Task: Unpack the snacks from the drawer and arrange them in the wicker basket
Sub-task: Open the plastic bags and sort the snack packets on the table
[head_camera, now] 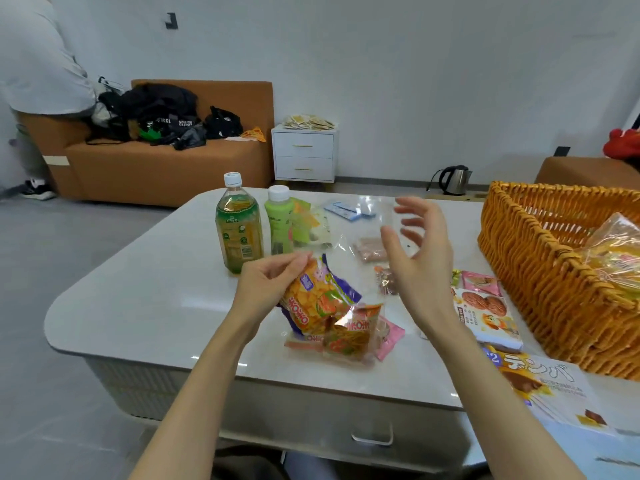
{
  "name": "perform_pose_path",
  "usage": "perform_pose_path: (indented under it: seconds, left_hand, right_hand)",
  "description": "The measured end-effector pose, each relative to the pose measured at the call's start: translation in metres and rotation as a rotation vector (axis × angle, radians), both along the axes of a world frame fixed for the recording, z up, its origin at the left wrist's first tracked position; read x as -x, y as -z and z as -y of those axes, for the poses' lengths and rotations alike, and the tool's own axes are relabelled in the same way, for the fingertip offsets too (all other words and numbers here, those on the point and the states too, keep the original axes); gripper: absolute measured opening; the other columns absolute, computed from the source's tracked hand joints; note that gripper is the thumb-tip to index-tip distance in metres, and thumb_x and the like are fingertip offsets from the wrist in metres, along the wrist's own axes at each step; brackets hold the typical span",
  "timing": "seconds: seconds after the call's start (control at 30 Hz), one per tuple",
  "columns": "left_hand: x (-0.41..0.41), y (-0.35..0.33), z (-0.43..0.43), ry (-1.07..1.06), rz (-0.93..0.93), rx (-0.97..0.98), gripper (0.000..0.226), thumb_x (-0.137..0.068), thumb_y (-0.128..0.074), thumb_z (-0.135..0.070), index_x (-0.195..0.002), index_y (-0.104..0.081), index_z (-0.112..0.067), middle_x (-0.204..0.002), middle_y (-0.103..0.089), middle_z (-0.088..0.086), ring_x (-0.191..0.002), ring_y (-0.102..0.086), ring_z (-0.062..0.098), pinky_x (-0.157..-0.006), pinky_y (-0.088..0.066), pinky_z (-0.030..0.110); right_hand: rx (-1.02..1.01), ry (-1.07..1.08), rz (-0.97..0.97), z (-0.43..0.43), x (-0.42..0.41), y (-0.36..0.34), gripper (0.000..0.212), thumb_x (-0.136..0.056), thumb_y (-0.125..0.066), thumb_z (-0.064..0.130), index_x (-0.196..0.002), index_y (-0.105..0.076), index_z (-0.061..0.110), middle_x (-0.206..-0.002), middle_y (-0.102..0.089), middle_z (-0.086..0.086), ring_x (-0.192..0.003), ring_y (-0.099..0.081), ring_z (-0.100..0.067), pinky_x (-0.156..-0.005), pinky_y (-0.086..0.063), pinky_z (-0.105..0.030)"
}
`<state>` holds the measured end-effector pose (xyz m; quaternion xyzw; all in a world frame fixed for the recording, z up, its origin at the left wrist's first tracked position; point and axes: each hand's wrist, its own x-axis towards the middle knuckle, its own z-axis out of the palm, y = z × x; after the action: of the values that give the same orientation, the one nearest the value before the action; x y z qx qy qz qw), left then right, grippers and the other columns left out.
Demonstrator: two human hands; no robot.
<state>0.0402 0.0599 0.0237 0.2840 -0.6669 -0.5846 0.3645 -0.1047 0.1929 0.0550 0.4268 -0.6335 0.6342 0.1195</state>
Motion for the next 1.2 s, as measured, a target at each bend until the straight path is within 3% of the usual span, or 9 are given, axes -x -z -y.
perform_pose_path:
  seconds: [0.07,0.17,0.4,0.57,0.7,0.83,1.0,1.1,1.2]
  left_hand:
    - [-0.001,0.001,0.002,0.070,0.045,0.006,0.022,-0.091,-0.059,-0.033,-0.107,-0.071,-0.026,-0.093,-0.073,-0.008,-0.071,-0.068,-0.003,-0.049,-0.048,0.014]
    - [-0.002,-0.002,0.004,0.135,0.057,0.035,0.023,-0.087,-0.055,-0.042,-0.107,-0.067,-0.039,-0.101,-0.073,-0.016,-0.090,-0.068,-0.001,-0.065,-0.055,0.018]
    - [-0.006,-0.004,-0.001,0.213,0.067,0.070,0.042,-0.084,-0.051,-0.050,-0.123,-0.060,-0.039,-0.104,-0.067,-0.027,-0.096,-0.062,-0.011,-0.069,-0.052,0.012]
    - [-0.008,-0.003,-0.001,0.246,0.045,0.080,0.037,-0.082,-0.052,-0.050,-0.119,-0.057,-0.046,-0.109,-0.068,-0.024,-0.102,-0.061,-0.010,-0.078,-0.051,0.012]
    - [-0.006,-0.003,-0.001,0.264,0.043,0.086,0.040,-0.085,-0.053,-0.048,-0.124,-0.056,-0.043,-0.116,-0.066,-0.019,-0.106,-0.060,-0.007,-0.072,-0.047,0.005]
    - [-0.007,-0.002,0.001,0.269,0.046,0.088,0.043,-0.086,-0.053,-0.047,-0.129,-0.055,-0.040,-0.114,-0.065,-0.021,-0.107,-0.058,-0.008,-0.070,-0.047,0.005]
    - [-0.005,-0.003,0.002,0.298,0.056,0.104,0.039,-0.090,-0.053,-0.042,-0.129,-0.055,-0.037,-0.110,-0.061,-0.025,-0.096,-0.057,-0.020,-0.068,-0.044,0.000]
    - [-0.005,-0.002,0.002,0.304,0.085,0.107,0.044,-0.090,-0.050,-0.047,-0.131,-0.056,-0.034,-0.113,-0.058,-0.024,-0.100,-0.056,-0.013,-0.069,-0.048,0.006]
    - [-0.006,-0.002,0.004,0.335,0.103,0.071,0.039,-0.094,-0.045,-0.046,-0.133,-0.049,-0.042,-0.111,-0.063,-0.020,-0.090,-0.062,-0.010,-0.063,-0.050,0.011]
  right_hand:
    - [-0.053,0.034,-0.293,0.000,-0.002,-0.009,0.020,-0.092,-0.058,0.010,-0.109,-0.065,0.018,-0.108,-0.058,0.010,-0.104,-0.054,-0.010,-0.090,-0.043,-0.020]
    - [-0.266,-0.059,-0.444,0.007,-0.003,-0.026,0.022,-0.094,-0.055,0.009,-0.109,-0.069,0.016,-0.107,-0.065,0.009,-0.104,-0.056,-0.011,-0.092,-0.040,-0.020]
    - [-0.917,-0.210,-0.496,0.028,0.008,-0.080,0.032,-0.101,-0.040,0.013,-0.118,-0.066,0.017,-0.118,-0.068,0.003,-0.108,-0.058,-0.013,-0.080,-0.034,-0.014]
    - [-1.228,-0.414,-0.298,0.041,0.016,-0.094,0.028,-0.100,-0.041,0.008,-0.112,-0.067,0.006,-0.102,-0.074,-0.007,-0.090,-0.069,-0.021,-0.083,-0.052,-0.024]
    - [-1.360,-0.550,-0.072,0.045,0.019,-0.096,0.025,-0.102,-0.044,0.012,-0.116,-0.064,0.004,-0.099,-0.073,-0.013,-0.074,-0.072,-0.024,-0.069,-0.058,-0.024]
    - [-1.513,-0.604,0.109,0.051,0.021,-0.101,0.025,-0.099,-0.050,0.011,-0.121,-0.061,0.004,-0.112,-0.069,-0.017,-0.074,-0.073,-0.022,-0.072,-0.061,-0.031]
    - [-1.644,-0.522,-0.083,0.064,0.012,-0.087,0.024,-0.087,-0.069,0.016,-0.110,-0.068,0.008,-0.097,-0.074,-0.004,-0.086,-0.072,-0.017,-0.074,-0.058,-0.023]
    - [-1.604,-0.461,-0.163,0.070,0.009,-0.073,0.011,-0.083,-0.074,0.025,-0.087,-0.072,0.015,-0.085,-0.075,-0.001,-0.080,-0.071,-0.011,-0.069,-0.056,-0.018]
    - [-1.504,-0.414,-0.294,0.072,0.010,-0.075,0.011,-0.090,-0.066,0.022,-0.082,-0.070,0.015,-0.087,-0.071,-0.002,-0.074,-0.066,-0.008,-0.068,-0.052,-0.018]
